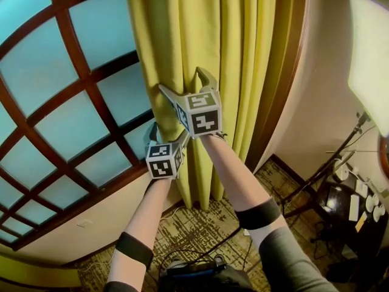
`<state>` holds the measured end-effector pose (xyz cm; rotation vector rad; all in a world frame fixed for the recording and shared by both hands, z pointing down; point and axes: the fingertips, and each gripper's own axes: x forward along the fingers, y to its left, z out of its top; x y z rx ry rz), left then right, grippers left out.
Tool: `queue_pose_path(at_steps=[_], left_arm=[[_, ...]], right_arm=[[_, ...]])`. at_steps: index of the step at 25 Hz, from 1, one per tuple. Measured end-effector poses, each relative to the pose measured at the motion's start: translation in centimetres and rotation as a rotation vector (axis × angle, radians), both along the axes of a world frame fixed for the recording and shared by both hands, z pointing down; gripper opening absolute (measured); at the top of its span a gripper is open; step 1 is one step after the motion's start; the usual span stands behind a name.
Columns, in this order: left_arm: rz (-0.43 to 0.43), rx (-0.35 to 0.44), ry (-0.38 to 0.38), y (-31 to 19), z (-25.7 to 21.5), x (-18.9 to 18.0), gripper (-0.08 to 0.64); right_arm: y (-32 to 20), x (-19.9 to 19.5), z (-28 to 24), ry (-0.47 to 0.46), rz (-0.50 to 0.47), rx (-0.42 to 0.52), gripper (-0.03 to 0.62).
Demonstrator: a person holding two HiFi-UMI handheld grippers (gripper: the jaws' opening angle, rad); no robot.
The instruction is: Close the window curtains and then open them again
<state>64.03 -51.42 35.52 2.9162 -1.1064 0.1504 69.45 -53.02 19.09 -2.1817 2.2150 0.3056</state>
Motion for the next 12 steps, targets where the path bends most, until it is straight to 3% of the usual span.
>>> queue_pose_path(at_steps=[8, 11, 12], left_arm=[[0.024, -0.033, 0.022, -0.8, -2.8, 2.3, 0.488], [0.022, -0.031, 0.024, -1.0, -2.9, 2.4, 0.483], [0.026, -0.031, 0.023, -0.9, -3.0, 2.4, 0.45]], right_arm=[[-1.5, -0.6, -3.0, -0.005, -0.012, 0.017, 0.522], [-2.0, -1.3, -3.5, -0.001, -0.035, 0.023, 0.476], [-2.1, -1.5, -3.5, 0.007, -0.04, 0.023, 0.46]])
